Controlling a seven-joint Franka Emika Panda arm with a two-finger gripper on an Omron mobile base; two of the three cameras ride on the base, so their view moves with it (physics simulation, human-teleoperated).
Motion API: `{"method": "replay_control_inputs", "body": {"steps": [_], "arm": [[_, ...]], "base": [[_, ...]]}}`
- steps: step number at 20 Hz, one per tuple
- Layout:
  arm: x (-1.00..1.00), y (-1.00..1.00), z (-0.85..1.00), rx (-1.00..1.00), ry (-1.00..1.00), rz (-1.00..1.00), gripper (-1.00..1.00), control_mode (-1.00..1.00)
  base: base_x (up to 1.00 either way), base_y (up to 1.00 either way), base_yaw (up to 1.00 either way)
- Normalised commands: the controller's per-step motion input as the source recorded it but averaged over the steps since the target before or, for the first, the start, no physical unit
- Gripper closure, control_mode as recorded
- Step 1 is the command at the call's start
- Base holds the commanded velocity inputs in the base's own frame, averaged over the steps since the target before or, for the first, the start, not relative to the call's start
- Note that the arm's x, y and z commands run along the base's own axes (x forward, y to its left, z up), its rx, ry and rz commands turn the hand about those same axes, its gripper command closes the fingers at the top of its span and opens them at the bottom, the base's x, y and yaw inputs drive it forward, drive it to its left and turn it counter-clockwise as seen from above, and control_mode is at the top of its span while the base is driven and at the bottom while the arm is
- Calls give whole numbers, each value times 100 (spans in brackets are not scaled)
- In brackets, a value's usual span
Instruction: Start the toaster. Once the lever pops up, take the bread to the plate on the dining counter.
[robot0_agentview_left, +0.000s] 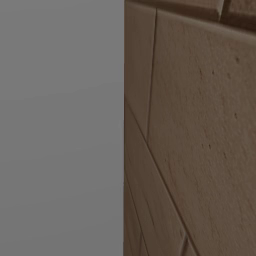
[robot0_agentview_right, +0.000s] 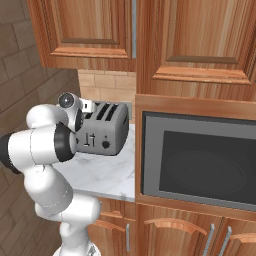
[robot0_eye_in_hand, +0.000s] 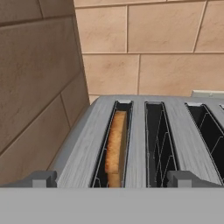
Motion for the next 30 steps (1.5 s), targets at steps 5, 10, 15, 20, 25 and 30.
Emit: {"method": "replay_control_inputs", "body": {"steps": [5, 10, 15, 20, 25, 30], "arm": [[0, 0, 0, 0, 1, 0, -100, -100], [0, 0, 0, 0, 0, 0, -100, -100], [0, 0, 0, 0, 0, 0, -100, -100], [0, 0, 0, 0, 0, 0, -100, -100], [0, 0, 0, 0, 0, 0, -100, -100], [0, 0, 0, 0, 0, 0, -100, -100]], "base": [[0, 0, 0], [0, 0, 0], [0, 0, 0], [0, 0, 0], [0, 0, 0], [0, 0, 0]]}}
